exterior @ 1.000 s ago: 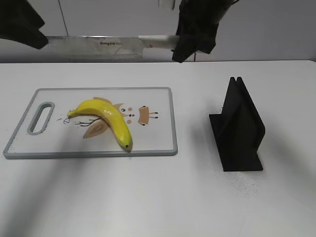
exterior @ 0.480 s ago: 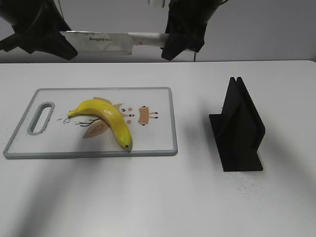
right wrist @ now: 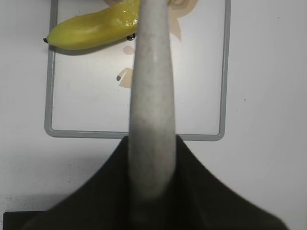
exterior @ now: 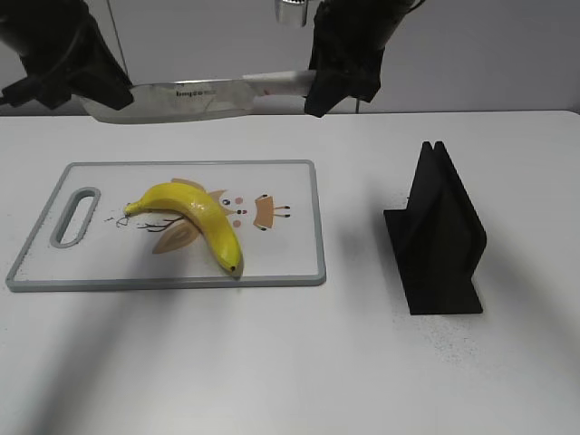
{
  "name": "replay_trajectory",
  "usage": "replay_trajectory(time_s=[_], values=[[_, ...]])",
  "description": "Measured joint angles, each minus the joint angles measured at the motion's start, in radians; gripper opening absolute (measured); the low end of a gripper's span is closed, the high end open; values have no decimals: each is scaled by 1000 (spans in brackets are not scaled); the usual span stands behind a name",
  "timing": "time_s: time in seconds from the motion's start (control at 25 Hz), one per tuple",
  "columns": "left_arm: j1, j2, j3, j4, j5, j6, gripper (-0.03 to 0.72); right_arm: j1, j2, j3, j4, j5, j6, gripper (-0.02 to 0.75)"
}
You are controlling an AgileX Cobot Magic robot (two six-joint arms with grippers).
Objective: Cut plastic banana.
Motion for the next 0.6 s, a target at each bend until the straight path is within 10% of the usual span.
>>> replay_trajectory(time_s=[0.6], values=[[-2,28,0,40,-24,2,21,0,3,0,29,-2,0,161]])
